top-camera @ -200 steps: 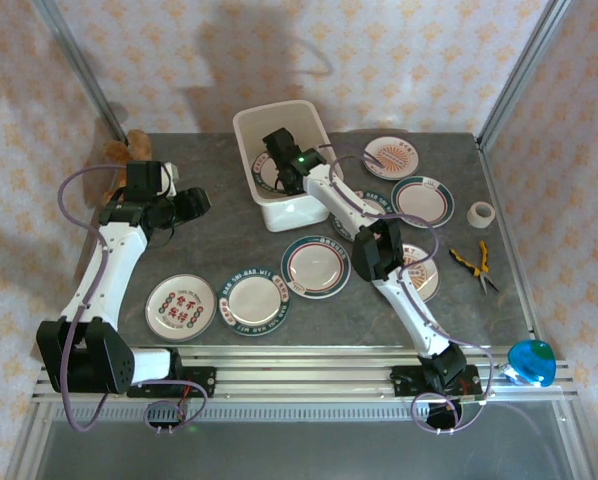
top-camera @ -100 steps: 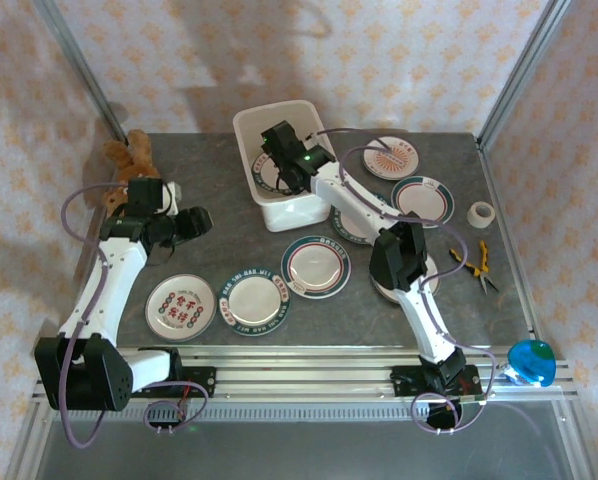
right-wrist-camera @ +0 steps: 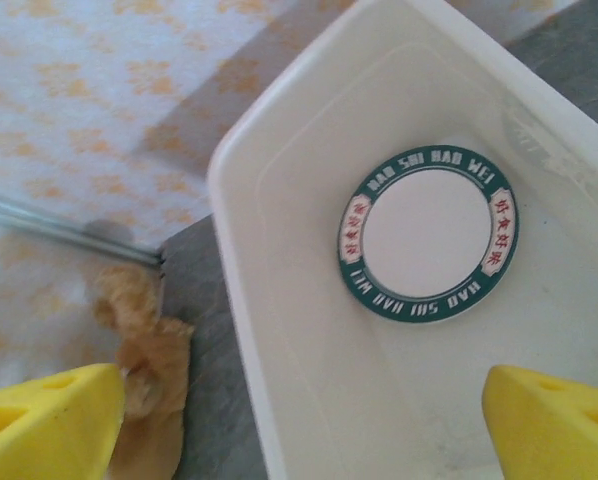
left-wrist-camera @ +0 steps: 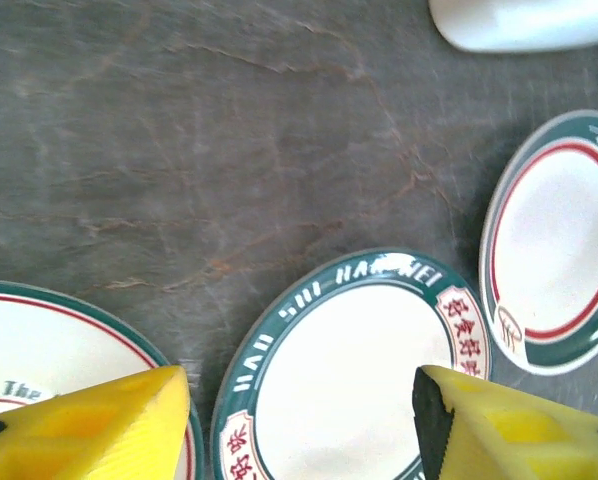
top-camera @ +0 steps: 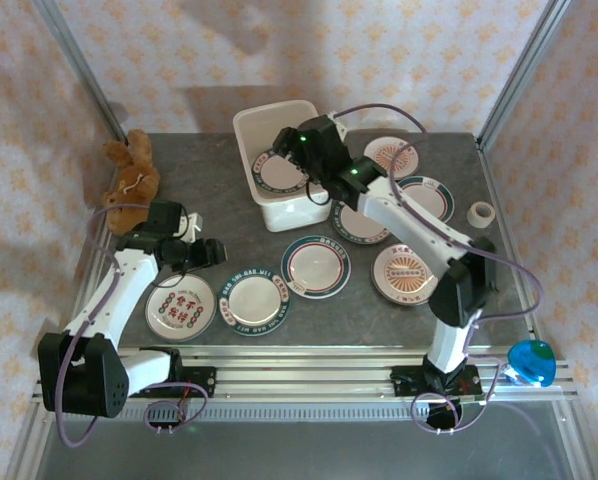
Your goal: Place the plates into the plastic bin on the countertop
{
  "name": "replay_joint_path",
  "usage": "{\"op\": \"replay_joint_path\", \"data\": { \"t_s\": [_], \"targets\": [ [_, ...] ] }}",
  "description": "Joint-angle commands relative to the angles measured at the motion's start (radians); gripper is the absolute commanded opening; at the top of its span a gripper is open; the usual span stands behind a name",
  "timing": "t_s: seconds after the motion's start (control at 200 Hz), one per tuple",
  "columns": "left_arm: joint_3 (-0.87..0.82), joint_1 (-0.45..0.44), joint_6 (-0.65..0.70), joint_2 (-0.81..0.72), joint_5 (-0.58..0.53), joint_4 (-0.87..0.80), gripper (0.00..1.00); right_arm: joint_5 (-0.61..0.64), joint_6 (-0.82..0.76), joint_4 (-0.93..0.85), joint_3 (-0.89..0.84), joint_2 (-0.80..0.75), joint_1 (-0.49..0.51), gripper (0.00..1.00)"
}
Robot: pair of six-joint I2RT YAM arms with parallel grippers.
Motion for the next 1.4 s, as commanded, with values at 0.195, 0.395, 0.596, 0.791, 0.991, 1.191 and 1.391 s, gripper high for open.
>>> {"op": "replay_joint_path", "data": {
  "t_s": [0.195, 0.395, 0.596, 0.791, 0.991, 1.191, 1.391],
  "targets": [
    [0.065, -0.102, 0.088, 0.190, -0.014, -0.002, 0.62, -0.145, -0.263, 0.017, -0.203, -0.221, -0.034, 0.78],
    [0.088, -0.118, 0.143, 0.259, -0.011, 0.010, 0.63, -0.208, -0.259, 0.043, -0.343, -0.328, -0.091, 0.71],
    [0.125, -0.148, 0.203, 0.374, 0.015, -0.010, 0.63, -0.236, -0.284, 0.002, -0.357, -0.340, -0.103, 0.73],
    [0.156, -0.153, 0.241, 0.451, -0.024, -0.015, 0.63, -0.240, -0.305, -0.012, -0.359, -0.338, -0.106, 0.75],
    [0.192, -0.173, 0.268, 0.495, -0.031, -0.036, 0.62, -0.248, -0.306, -0.014, -0.365, -0.331, -0.107, 0.75],
    [0.202, -0.182, 0.298, 0.525, 0.003, -0.064, 0.60, -0.249, -0.303, -0.003, -0.371, -0.310, -0.111, 0.78],
    [0.223, -0.206, 0.317, 0.561, -0.015, -0.094, 0.60, -0.280, -0.298, 0.016, -0.377, -0.301, -0.116, 0.80]
  ]
}}
